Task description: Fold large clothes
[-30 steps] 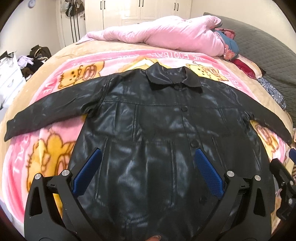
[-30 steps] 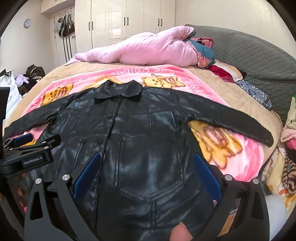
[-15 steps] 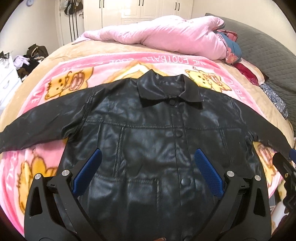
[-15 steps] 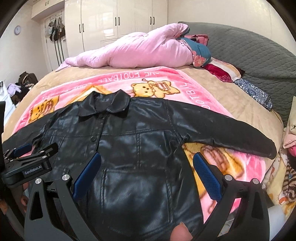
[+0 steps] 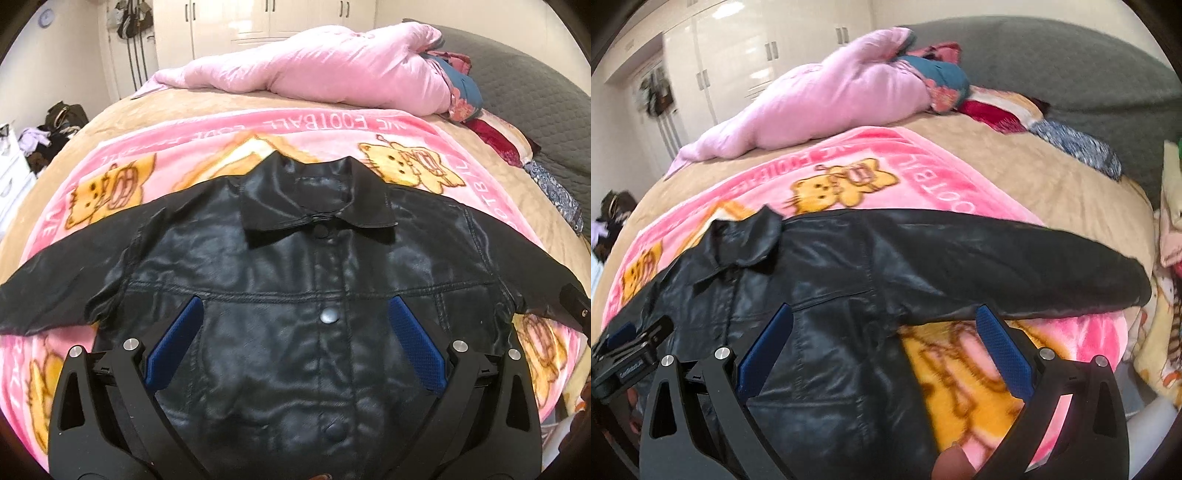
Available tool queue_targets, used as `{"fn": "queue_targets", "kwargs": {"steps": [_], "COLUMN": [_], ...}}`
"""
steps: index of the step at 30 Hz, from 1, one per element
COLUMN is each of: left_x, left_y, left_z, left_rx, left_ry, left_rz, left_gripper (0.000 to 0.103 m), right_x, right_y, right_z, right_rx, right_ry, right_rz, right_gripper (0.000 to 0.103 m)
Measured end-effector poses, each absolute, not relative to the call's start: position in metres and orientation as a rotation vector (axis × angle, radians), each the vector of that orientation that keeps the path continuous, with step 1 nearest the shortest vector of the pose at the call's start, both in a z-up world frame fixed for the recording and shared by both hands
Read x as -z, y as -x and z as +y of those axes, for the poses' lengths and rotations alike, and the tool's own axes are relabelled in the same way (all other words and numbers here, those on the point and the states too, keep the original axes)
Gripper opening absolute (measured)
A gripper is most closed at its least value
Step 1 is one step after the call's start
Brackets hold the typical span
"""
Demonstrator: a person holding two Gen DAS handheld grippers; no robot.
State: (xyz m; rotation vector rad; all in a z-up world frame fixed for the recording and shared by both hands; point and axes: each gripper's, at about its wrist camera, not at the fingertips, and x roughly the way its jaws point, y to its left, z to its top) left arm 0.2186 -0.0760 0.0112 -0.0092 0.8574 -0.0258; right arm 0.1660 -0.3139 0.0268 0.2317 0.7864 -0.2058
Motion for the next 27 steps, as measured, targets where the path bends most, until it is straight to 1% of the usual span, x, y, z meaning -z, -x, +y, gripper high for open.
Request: {"fn": "queue_targets", "kwargs": {"steps": [11,20,25,27], "left_x": [0.009,0.025,0.032,0.034], "left_y": [-0.249,-0.268,-0.277,-0.279], "left_z": [-0.127,-0.156,-0.169,-0.172], "left_rx": [0.072,0.104,0.114,0.125], "left_ry": [-0.064,-0.090,-0.100,-0.098], "left_rz": [0.883,0.906,0.918,0.920], "left_gripper": [0.094,0.094,0.094,0.094], "right_x": [0.011,0.040,0.062,0.066], "right_y": [-0.158,-0.134,-0.126,-0.125], "right_z": [-0.406,-0.484,-0.521,-0.532], "right_rx": [0.406,0.623,0.660,0.656], "right_ry": [-0.421,-0.671,-0.822,-0.861], "right_rz": [0.814,0.786,0.799,0.777], "right_gripper": [0.099,0.099,0.099,0.099]}}
